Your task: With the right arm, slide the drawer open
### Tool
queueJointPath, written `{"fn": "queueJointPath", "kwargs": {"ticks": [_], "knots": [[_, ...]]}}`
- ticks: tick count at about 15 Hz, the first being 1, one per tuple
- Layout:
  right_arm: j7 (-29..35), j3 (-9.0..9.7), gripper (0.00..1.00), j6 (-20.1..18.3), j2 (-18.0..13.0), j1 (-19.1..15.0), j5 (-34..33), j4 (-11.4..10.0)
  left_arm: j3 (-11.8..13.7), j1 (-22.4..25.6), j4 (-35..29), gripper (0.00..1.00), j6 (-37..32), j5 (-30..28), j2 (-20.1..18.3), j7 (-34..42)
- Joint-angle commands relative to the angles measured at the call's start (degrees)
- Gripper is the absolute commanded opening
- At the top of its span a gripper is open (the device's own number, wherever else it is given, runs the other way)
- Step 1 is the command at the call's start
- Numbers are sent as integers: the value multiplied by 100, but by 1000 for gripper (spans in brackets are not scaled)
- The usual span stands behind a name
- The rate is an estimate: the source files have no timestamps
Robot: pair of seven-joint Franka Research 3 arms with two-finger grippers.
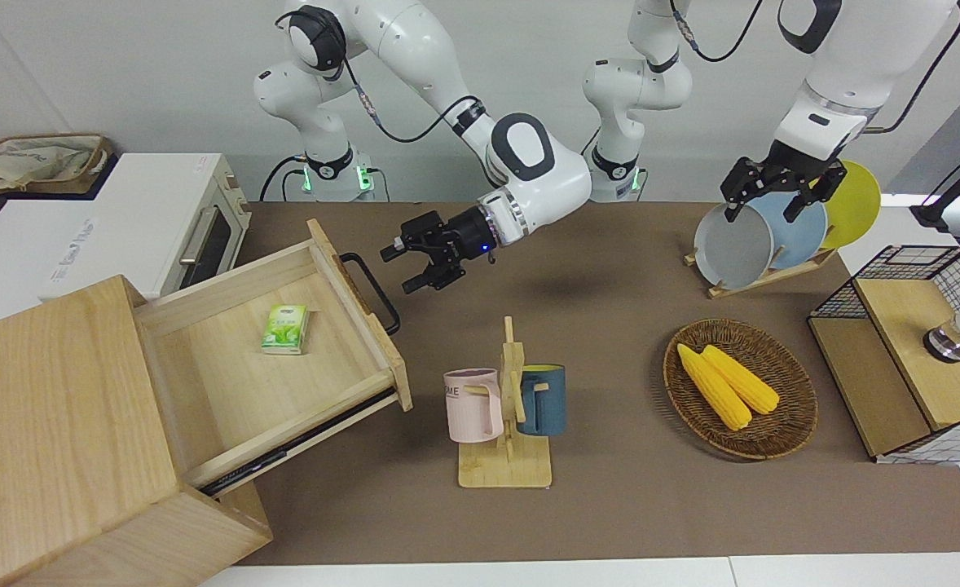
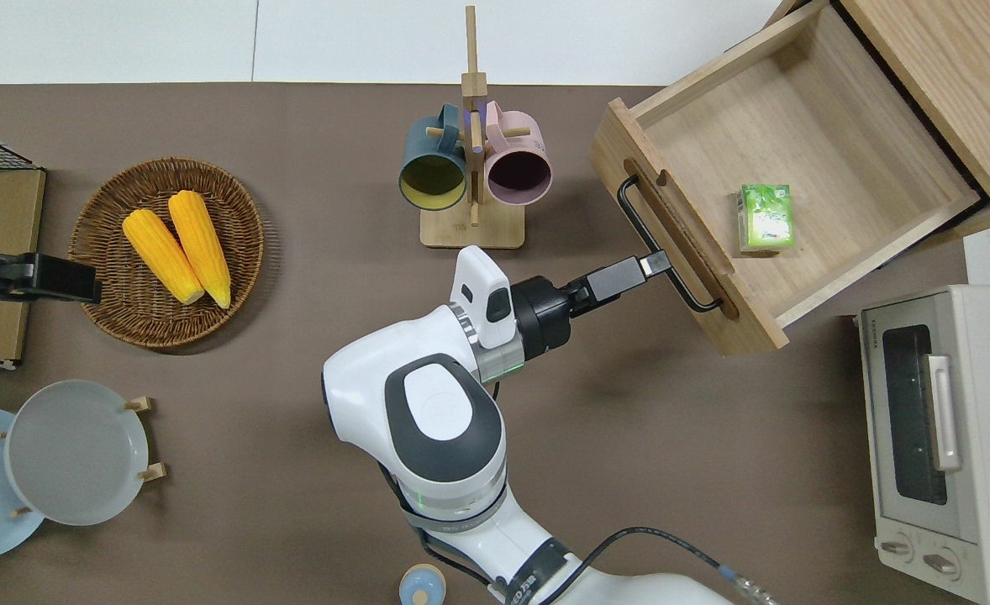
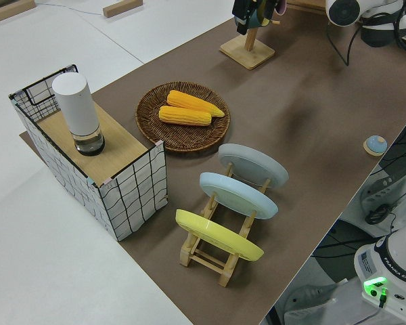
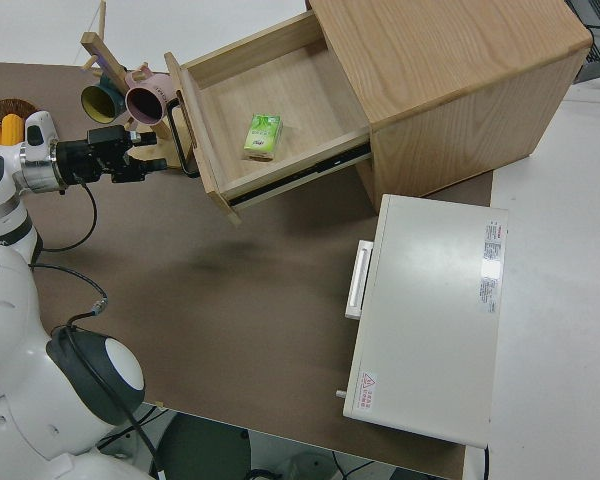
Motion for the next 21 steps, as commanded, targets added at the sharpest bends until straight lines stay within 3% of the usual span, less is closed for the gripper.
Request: {"fn": "queueJointPath", "kwargs": {"ticks": [1, 7, 13, 15, 21], "knots": [[134, 75, 979, 49, 38, -2, 616, 455, 95, -99, 117, 998, 2, 72, 76, 43], [99, 76, 979, 58, -50, -107, 1609, 1184, 95, -99, 117, 998, 2, 63, 76, 43], [81, 14, 979, 67, -322, -607, 3111, 1843, 95, -99, 117, 995, 2, 72, 76, 43], [73, 14, 979, 84, -462, -818, 3586, 1958, 95, -99, 117, 995, 2, 72, 76, 43], [-436, 14, 979, 400, -964, -1530, 4677, 1967, 95, -99, 117, 995, 2, 72, 76, 43]]}}
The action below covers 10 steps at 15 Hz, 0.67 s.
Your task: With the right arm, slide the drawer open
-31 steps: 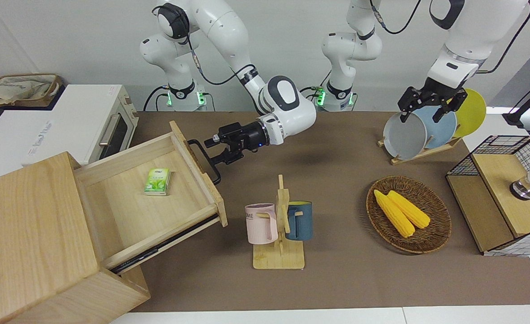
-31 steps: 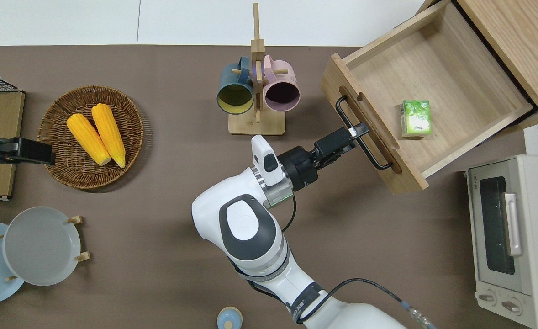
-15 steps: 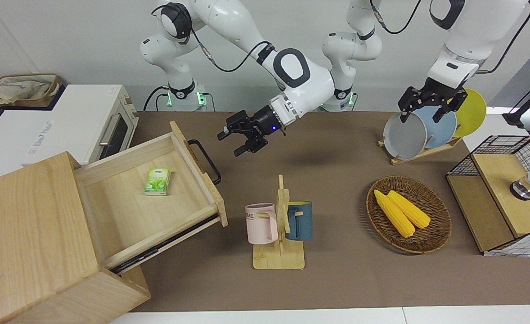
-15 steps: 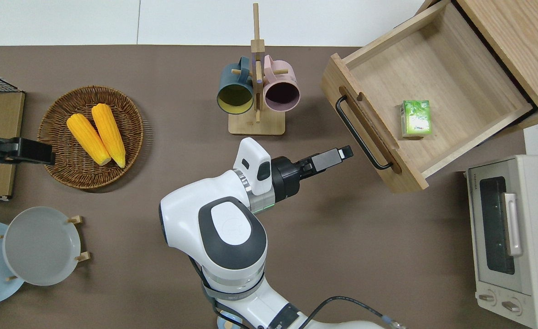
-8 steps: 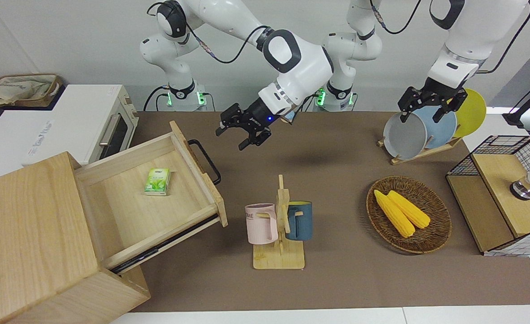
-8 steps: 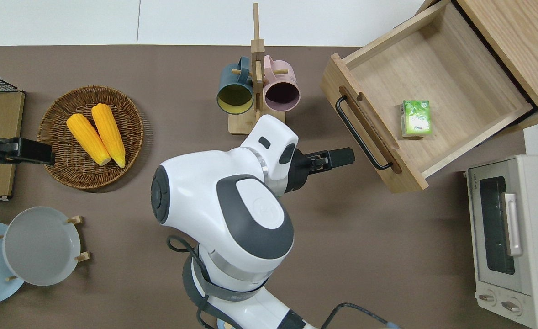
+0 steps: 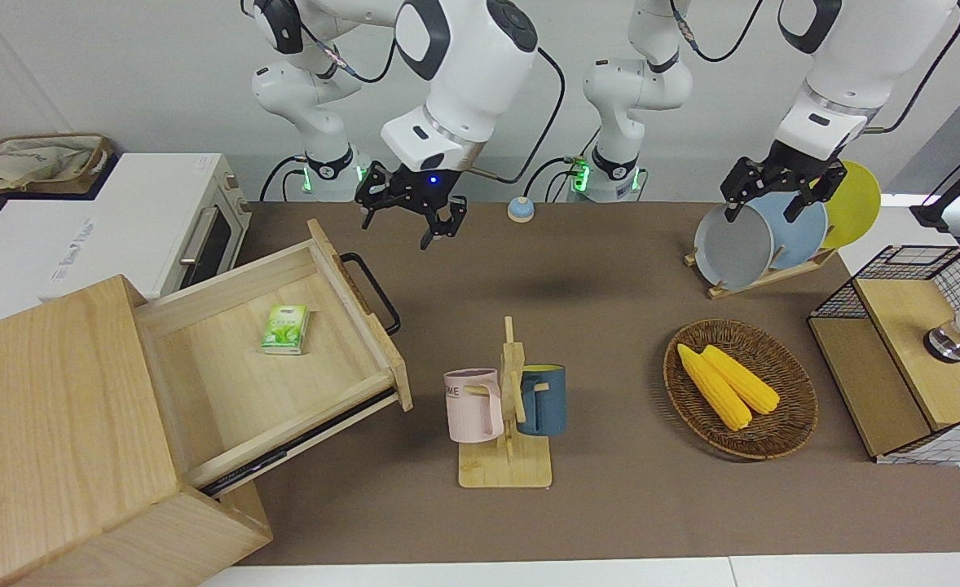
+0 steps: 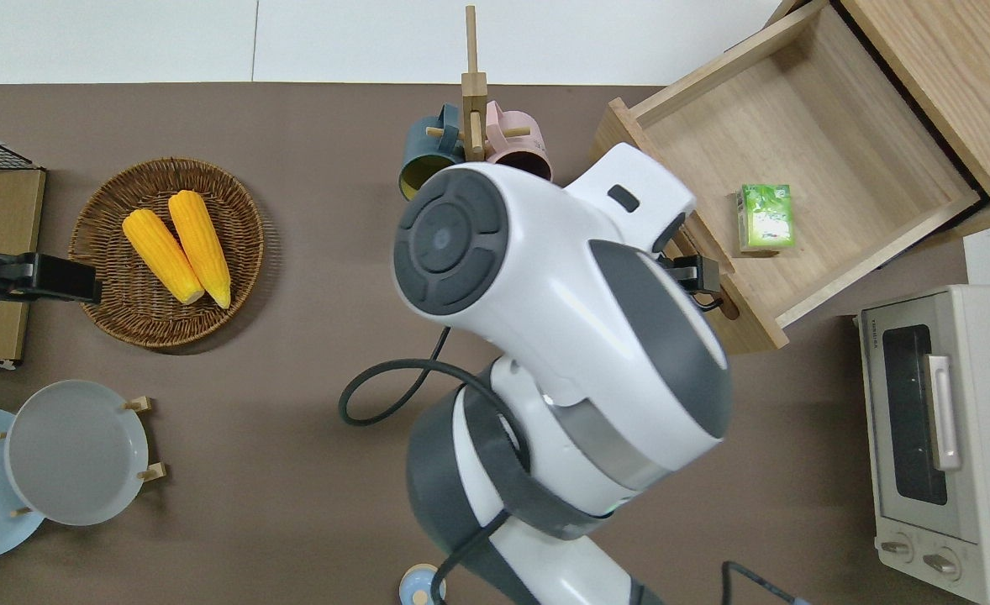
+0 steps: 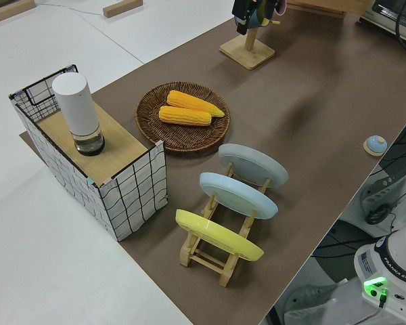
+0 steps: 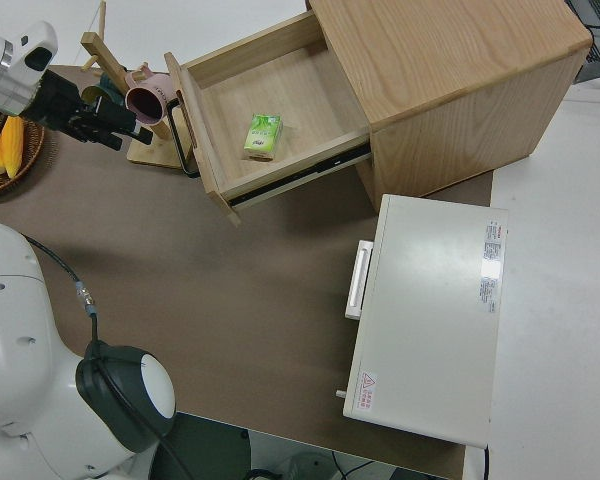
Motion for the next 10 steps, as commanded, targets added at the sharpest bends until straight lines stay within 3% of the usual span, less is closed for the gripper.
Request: {"fn": "queueJointPath", "kwargs": {"ticks": [1, 6, 9, 10], "knots": [[-512, 46, 979, 194, -289, -467, 560, -53, 95, -99, 117, 995, 2, 72, 76, 43], [-1408, -156, 981, 212, -588, -1161, 1377, -61, 95, -99, 117, 995, 2, 72, 76, 43], [-1813, -559, 983, 212, -694, -1347, 1904, -88, 95, -99, 117, 995, 2, 72, 76, 43], [-1936, -796, 983, 238, -711, -1347, 2115, -105, 95, -99, 117, 998, 2, 72, 76, 43]]}}
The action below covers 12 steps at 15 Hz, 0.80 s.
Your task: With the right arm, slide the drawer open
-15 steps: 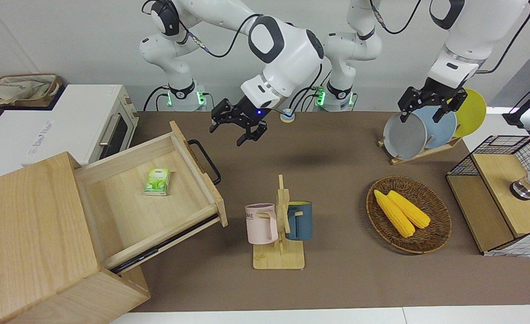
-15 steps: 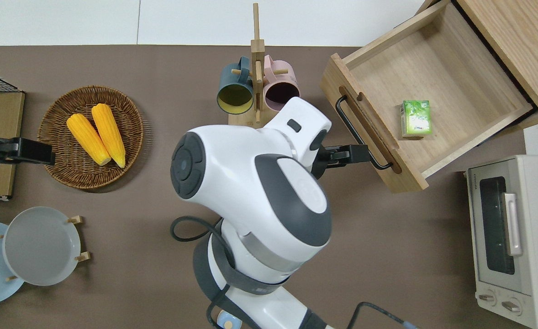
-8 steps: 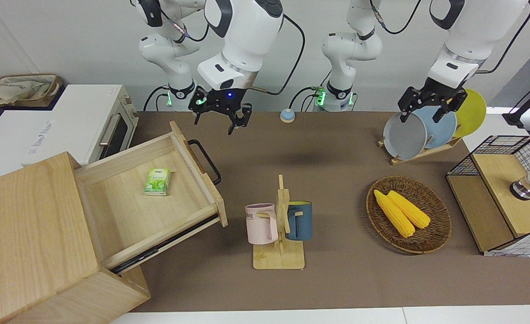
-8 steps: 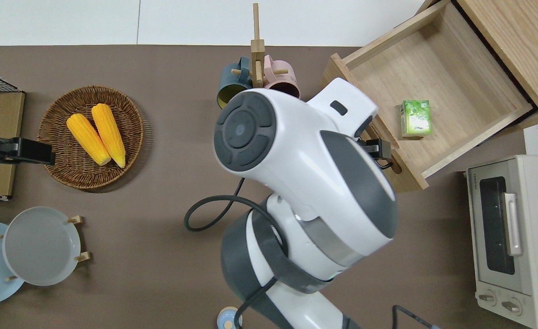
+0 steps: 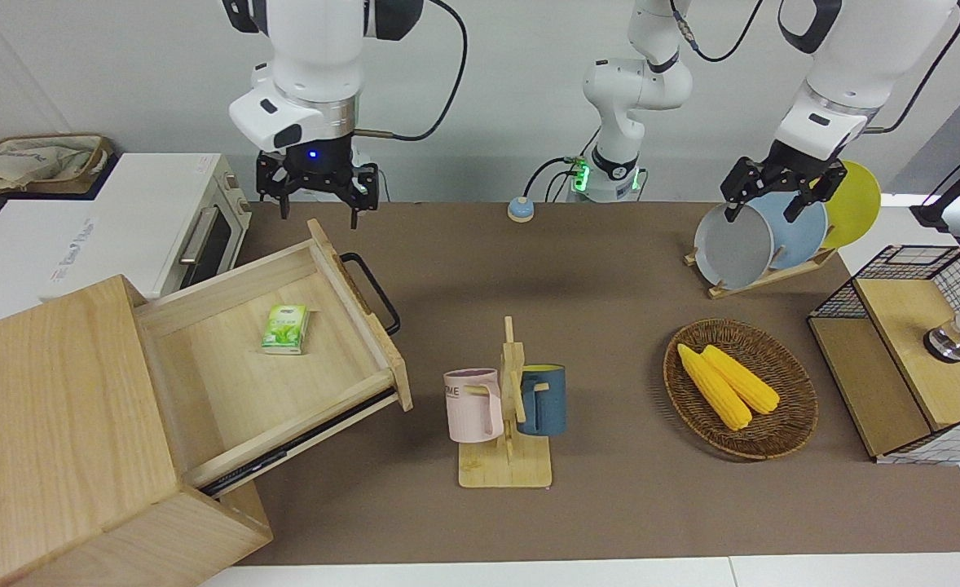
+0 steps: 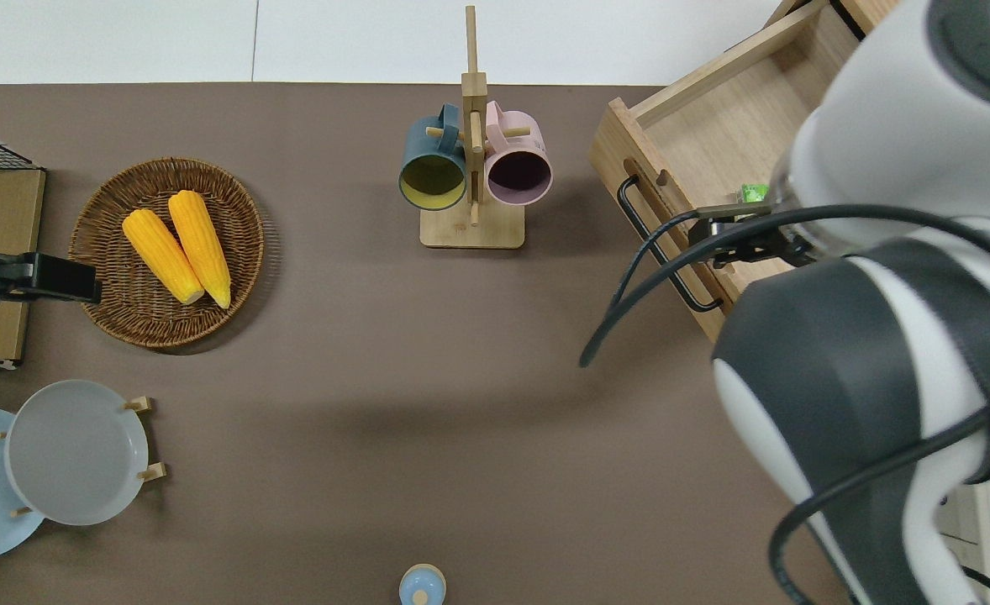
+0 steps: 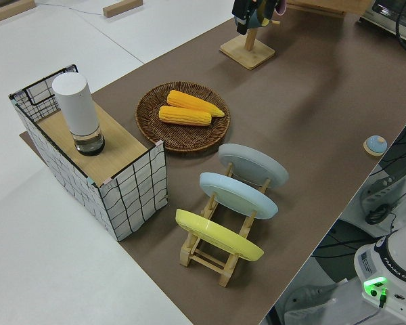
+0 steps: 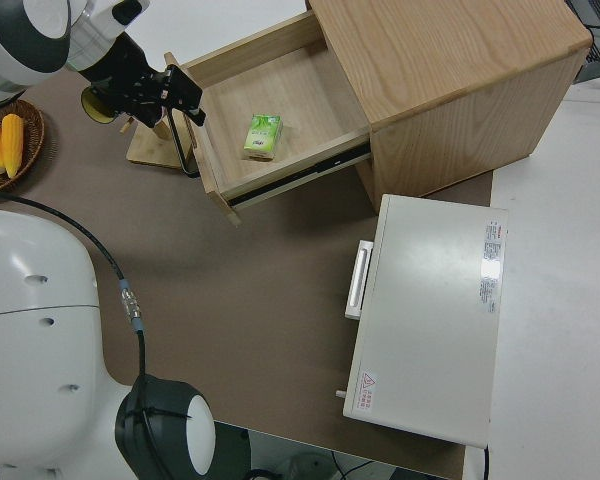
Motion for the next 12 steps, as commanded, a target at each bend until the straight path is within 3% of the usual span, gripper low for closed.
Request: {"fn": "queueJointPath", "kwargs": {"ticks": [1, 3, 5, 8, 10, 12], "knots": [[-553, -622, 983, 222, -147, -135, 808, -134, 95, -99, 117, 998, 2, 72, 76, 43], [-799, -966, 983, 328, -226, -144, 1064, -361, 95, -99, 117, 995, 2, 72, 76, 43], [-853, -1143, 983, 451, -305, -205, 1162, -581, 95, -99, 117, 998, 2, 72, 76, 43], [-879, -1152, 985, 715, -454, -381, 1249, -1003, 95, -99, 117, 998, 2, 72, 76, 43], [-1080, -1161, 987, 803, -481, -495, 1450, -1074, 95, -99, 117, 995, 2, 72, 76, 43], [-1859, -1170, 987, 803, -481, -670, 1592, -1118, 95, -99, 117, 998, 2, 72, 76, 43]]}}
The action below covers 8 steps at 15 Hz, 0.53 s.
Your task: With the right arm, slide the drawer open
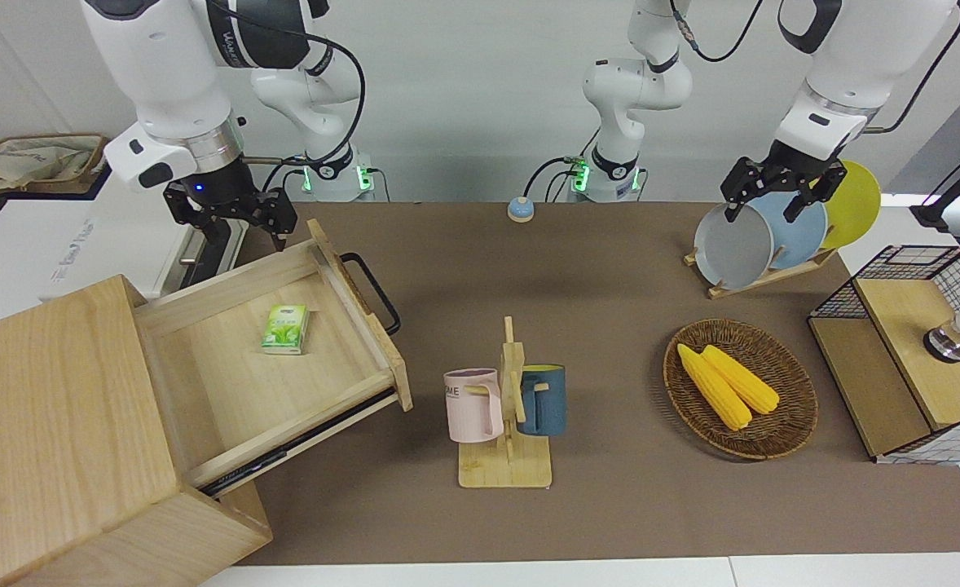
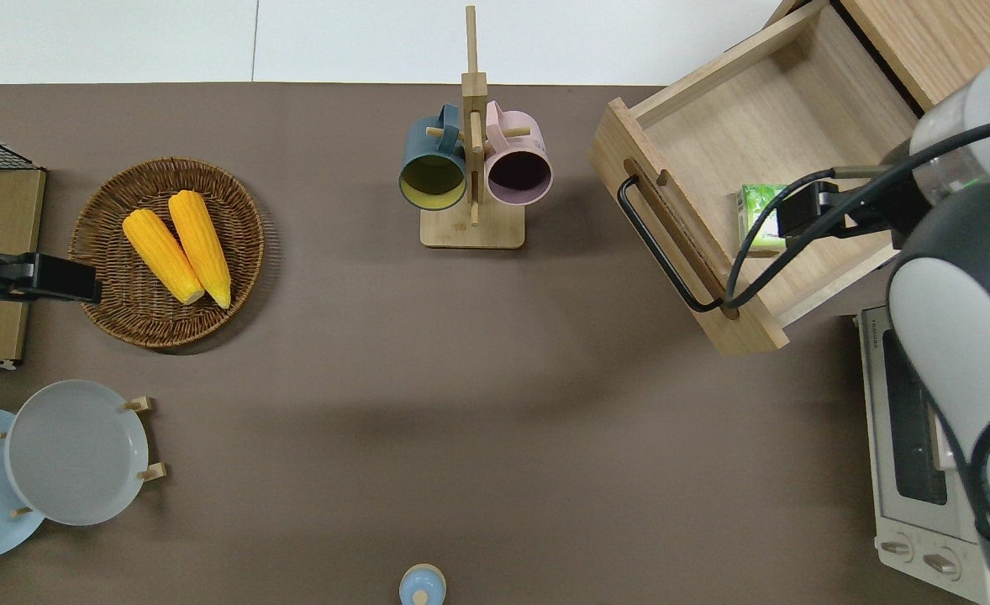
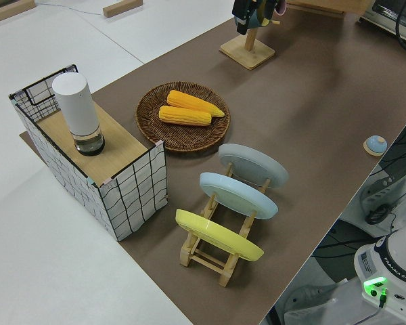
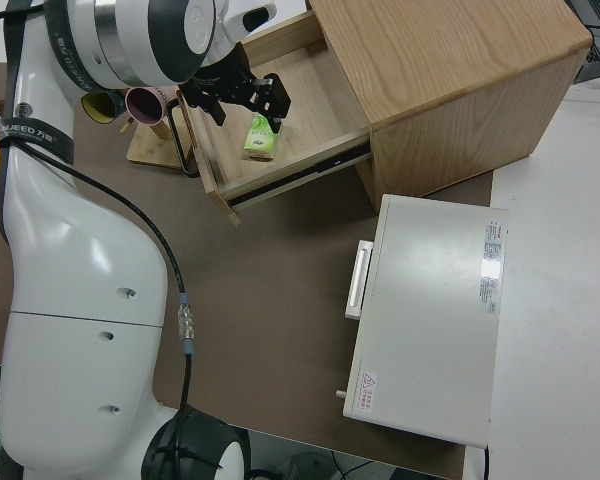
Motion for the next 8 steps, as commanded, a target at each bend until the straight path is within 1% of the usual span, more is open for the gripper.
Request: {"fn": "queueJointPath", "kwargs": {"ticks": [1, 3, 8], "knots": [[-1215, 20, 987, 201, -255, -313, 367, -430, 95, -99, 117, 998, 2, 72, 76, 43], [-1271, 3, 987, 245, -246, -287, 358, -430, 95, -99, 117, 998, 2, 72, 76, 43], [-1069, 3, 987, 271, -211, -313, 270, -439, 95, -99, 117, 998, 2, 72, 76, 43]]}}
